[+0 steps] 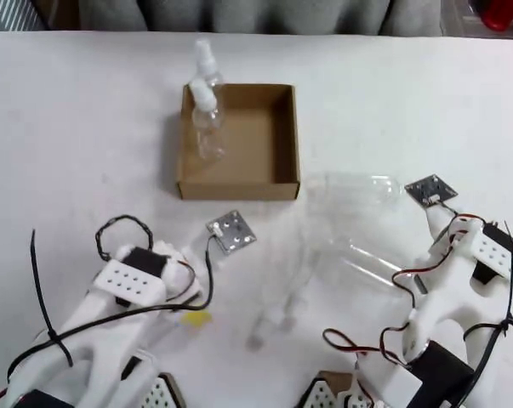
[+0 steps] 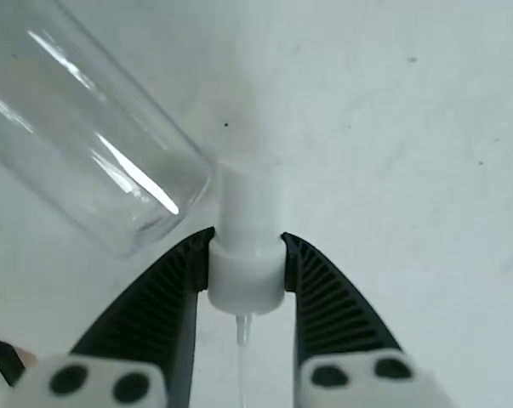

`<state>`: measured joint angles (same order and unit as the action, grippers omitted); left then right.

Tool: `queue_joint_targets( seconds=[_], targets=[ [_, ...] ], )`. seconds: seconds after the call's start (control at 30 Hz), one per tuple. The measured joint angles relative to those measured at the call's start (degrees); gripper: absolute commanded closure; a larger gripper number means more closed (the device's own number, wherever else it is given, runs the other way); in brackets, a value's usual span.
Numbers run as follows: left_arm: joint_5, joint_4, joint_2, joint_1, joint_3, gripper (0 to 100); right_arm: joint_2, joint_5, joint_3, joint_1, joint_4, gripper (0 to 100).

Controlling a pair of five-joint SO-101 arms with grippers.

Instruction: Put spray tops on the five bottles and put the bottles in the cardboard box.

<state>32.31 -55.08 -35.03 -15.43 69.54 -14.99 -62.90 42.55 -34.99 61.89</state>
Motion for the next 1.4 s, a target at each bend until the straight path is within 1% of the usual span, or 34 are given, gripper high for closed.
queue_joint_targets(
  seconds=[0.07, 0.1, 0.3, 0.37, 0.53, 0.73, 0.83, 0.97, 1.0, 1.07, 1.17, 1.23, 1.3, 1.4],
  targets=[
    [0.18, 0.35, 0.0, 0.0, 0.0, 93, 0.0, 0.0, 0.0, 0.0, 0.0, 98.1],
    [0.09, 0.44, 0.0, 0.0, 0.0, 95, 0.0, 0.0, 0.0, 0.0, 0.0, 98.1],
    [0.09, 0.97, 0.0, 0.0, 0.0, 95, 0.0, 0.0, -0.35, -2.81, 0.0, 98.1],
    [-1.05, 1.05, -0.09, 0.0, 0.0, 95, 0.0, 0.0, -1.14, -3.96, 0.0, 98.1],
    [-10.81, 1.05, -0.09, 0.09, -0.97, 95, 0.0, 0.0, -2.9, -5.54, 0.0, 98.1],
    [-24.26, 1.14, -0.09, 3.6, -5.54, 95, 0.0, 0.0, -4.04, -7.12, -0.35, 98.2],
    [-27.78, 2.2, -0.09, 6.07, -6.07, 95, 1.14, 0.0, -4.22, -7.82, -2.99, 98.3],
    [-28.84, 5.1, -0.09, 9.05, -6.07, 95, 6.95, 0.0, -6.24, -8.09, -5.19, 98.3],
    [-29.01, 5.8, -0.09, 9.41, -6.07, 94, 8.97, 0.0, -7.21, -8.0, -5.36, 98.3],
    [-29.01, 7.12, -0.09, 9.85, -5.54, 90, 12.92, 0.0, -9.41, -8.09, -5.36, 98.3],
    [-29.01, 7.82, -0.09, 9.93, -4.75, 77, 18.11, 0.0, -12.57, -8.0, -5.45, 98.3],
    [-29.01, 7.82, -0.09, 9.93, -4.75, 70, 20.4, 0.0, -14.07, -8.18, -5.45, 98.3],
    [-29.01, 7.82, -0.09, 10.11, -4.48, 68, 21.45, 0.0, -15.03, -8.62, -5.45, 98.3],
    [-28.92, 7.82, -0.09, 11.08, -3.34, 68, 21.89, 0.0, -15.65, -8.97, -5.45, 98.3]
  ],
)
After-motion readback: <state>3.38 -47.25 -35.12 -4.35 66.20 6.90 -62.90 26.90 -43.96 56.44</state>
